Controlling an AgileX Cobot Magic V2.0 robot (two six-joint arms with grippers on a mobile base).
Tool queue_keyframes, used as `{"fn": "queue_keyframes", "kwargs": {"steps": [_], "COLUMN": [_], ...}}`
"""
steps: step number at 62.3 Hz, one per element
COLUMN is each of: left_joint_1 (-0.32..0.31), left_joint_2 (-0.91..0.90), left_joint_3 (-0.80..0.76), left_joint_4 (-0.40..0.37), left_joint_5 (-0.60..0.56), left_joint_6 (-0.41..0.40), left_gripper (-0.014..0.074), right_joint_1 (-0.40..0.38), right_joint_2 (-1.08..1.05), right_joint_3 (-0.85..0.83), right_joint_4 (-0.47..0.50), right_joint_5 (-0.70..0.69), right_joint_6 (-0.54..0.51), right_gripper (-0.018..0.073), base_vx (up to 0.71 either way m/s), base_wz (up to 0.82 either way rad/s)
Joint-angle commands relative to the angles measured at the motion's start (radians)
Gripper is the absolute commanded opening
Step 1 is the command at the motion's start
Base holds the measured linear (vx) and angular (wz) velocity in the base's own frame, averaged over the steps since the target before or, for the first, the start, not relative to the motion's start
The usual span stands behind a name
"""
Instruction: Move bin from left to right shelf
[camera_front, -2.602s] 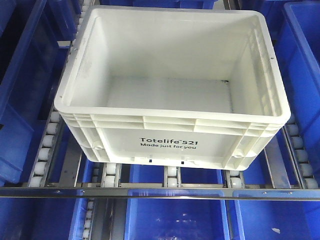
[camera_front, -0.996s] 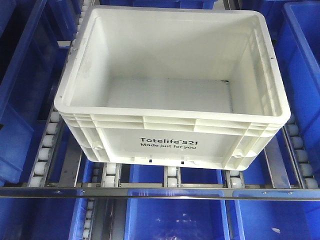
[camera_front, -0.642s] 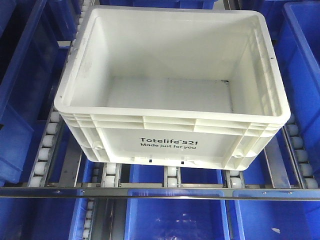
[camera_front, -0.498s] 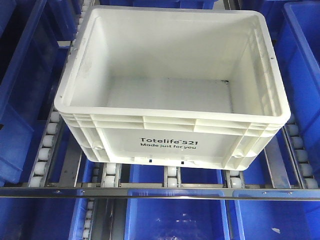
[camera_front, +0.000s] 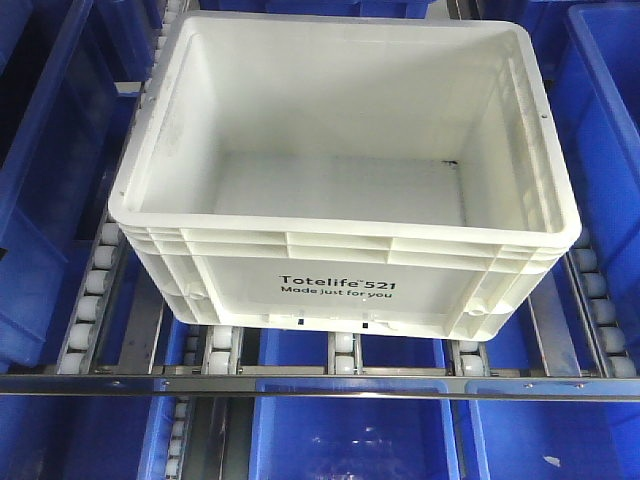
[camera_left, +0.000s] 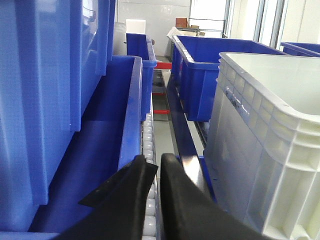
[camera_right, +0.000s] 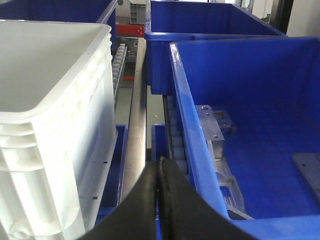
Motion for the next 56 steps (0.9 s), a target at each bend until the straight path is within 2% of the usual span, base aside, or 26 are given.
{"fn": "queue_keyframes", "kwargs": {"steps": [1,12,43,56], "left_joint_1": [0.0,0.0,0.0,0.0], "left_joint_2": [-0.009,-0.009,-0.009,-0.009], "left_joint_3": [-0.022,-0.022,-0.022,-0.022], "left_joint_4": [-0.004,-0.004,-0.004,-0.004], "left_joint_5": [-0.067,-0.067,-0.067,-0.067], "left_joint_6": [-0.006,-0.006,-0.006,-0.006], "left_gripper": [0.0055,0.0055,0.0055,0.0055], "right_joint_1": [-0.007,-0.007,-0.004,-0.005], "right_joint_2": [0.009,-0.017,-0.017,-0.017], "right_joint_3": [0.038,0.174,0.171,0.171], "right_joint_4": [-0.001,-0.001,-0.005,-0.006], "right_joint_5": [-0.202,-0.404,-0.384,-0.426], "right_joint_6": [0.009,0.04,0.048,0.046], "right_gripper": [-0.0009,-0.0009,-0.0009,-0.0009], "base_vx": [0.0,0.0,0.0,0.0], "base_wz": [0.0,0.0,0.0,0.0]}}
